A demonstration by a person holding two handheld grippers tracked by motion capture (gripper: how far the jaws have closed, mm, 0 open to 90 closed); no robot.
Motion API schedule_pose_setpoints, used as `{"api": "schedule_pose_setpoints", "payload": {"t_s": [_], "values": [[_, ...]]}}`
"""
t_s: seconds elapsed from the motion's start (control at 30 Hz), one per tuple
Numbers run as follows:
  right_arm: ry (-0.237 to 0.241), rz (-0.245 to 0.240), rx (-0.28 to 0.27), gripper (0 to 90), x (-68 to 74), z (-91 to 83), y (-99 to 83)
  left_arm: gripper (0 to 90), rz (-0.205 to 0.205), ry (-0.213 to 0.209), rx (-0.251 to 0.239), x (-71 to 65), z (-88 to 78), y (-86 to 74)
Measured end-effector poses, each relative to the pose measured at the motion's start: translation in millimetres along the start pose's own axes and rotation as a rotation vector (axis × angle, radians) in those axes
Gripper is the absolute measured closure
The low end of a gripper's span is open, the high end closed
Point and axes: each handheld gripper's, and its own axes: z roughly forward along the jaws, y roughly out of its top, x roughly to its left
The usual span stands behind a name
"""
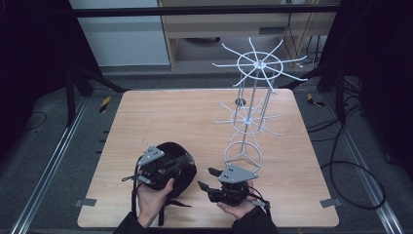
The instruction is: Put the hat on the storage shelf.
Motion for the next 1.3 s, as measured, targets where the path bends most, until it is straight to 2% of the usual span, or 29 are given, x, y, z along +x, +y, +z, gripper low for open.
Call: {"api": "schedule_pose_setpoints", "payload": {"t_s": [0.17,0.37,0.47,0.5,0.57,0.67,0.8,1.0,1.2,1.27,1.3], "values": [[0.025,0.026,0.013,42.4,-0.5,7.8,-3.0,84.5,0.014,-0.048,-0.068,-9.1,-13.1,9.6],[0.073,0.057,-0.018,44.2,3.4,21.5,0.0,84.4,0.045,-0.096,-0.092,-22.8,-18.6,12.6],[0.051,0.059,-0.028,61.9,1.7,22.3,-0.4,84.4,0.046,-0.108,-0.093,-22.6,-18.4,12.5],[0.05,0.066,-0.029,72.8,0.6,22.2,-0.5,84.4,0.042,-0.111,-0.093,-22.1,-18.0,12.3],[0.067,0.084,-0.027,85.6,-2.4,21.3,0.1,84.4,0.04,-0.119,-0.093,-21.3,-17.6,11.9],[0.055,0.077,-0.01,88.3,-3.2,18.8,1.9,84.4,0.049,-0.118,-0.092,-21.4,-17.3,11.6],[0.002,0.056,-0.011,88.3,-7.2,9.6,7.8,84.1,0.08,-0.1,-0.099,-22.4,-20.2,11.7],[-0.072,-0.021,-0.006,88.4,-6.6,-3.0,20.8,83.5,0.128,-0.051,-0.098,-20.2,-28.3,7.3],[-0.08,-0.107,0.039,88.6,4.6,1.3,31.0,84.0,0.15,0.026,-0.063,-5.6,-38.1,-6.9],[-0.076,-0.131,0.063,88.5,9.2,6.7,33.6,90.0,0.162,0.073,-0.046,1.2,-42.1,-13.5],[-0.068,-0.134,0.076,88.5,11.1,10.6,35.3,90.0,0.164,0.082,-0.033,6.0,-43.8,-16.9]]}}
